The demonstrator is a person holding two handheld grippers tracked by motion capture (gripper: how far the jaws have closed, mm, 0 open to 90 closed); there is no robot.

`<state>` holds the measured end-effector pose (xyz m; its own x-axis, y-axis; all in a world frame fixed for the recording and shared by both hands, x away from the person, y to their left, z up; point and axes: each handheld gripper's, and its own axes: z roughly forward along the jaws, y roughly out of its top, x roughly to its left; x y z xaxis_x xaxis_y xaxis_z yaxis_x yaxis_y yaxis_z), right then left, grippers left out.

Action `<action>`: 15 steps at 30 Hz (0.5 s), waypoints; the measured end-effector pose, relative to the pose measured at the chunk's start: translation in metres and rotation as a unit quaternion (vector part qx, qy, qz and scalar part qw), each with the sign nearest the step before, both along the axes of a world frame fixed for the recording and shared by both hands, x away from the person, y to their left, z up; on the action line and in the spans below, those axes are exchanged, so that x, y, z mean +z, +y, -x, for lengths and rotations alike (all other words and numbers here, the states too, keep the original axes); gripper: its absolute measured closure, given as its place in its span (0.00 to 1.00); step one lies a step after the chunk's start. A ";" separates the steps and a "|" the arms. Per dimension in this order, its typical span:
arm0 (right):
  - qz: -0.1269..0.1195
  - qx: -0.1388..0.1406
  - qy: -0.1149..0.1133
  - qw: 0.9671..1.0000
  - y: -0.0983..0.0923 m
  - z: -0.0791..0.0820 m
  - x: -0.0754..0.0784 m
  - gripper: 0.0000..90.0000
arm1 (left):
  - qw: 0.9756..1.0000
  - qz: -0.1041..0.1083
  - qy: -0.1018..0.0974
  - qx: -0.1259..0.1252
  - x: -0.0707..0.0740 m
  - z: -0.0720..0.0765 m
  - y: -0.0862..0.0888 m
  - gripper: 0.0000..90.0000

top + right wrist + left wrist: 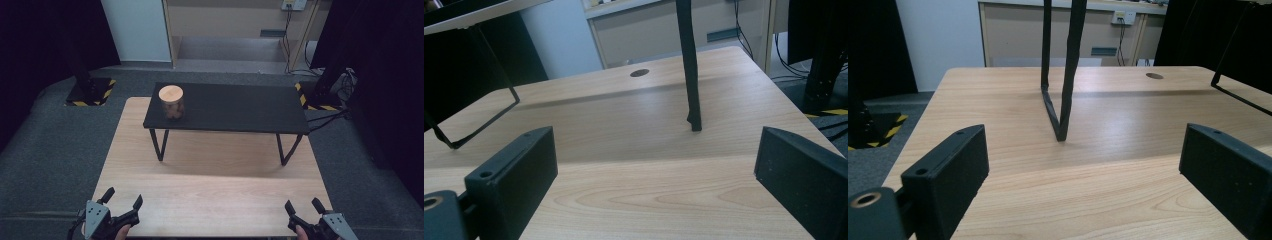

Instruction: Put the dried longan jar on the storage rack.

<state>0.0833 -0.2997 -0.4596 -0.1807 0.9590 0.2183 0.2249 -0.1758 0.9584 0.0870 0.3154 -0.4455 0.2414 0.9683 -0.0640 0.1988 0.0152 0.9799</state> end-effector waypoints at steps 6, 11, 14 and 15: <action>0.001 -0.003 0.000 1.000 0.000 0.001 0.000 0.04 | 1.000 -0.002 0.002 0.014 -0.004 0.003 0.003 0.05; 0.002 -0.004 0.002 1.000 -0.001 0.001 0.001 0.04 | 1.000 0.000 0.003 0.016 -0.005 0.004 0.006 0.05; 0.003 -0.004 0.002 1.000 -0.001 0.000 0.001 0.04 | 1.000 -0.002 0.003 0.014 -0.005 0.004 0.006 0.05; 0.003 -0.005 0.002 1.000 -0.001 0.000 0.001 0.04 | 1.000 -0.004 0.004 0.012 -0.005 0.003 0.006 0.05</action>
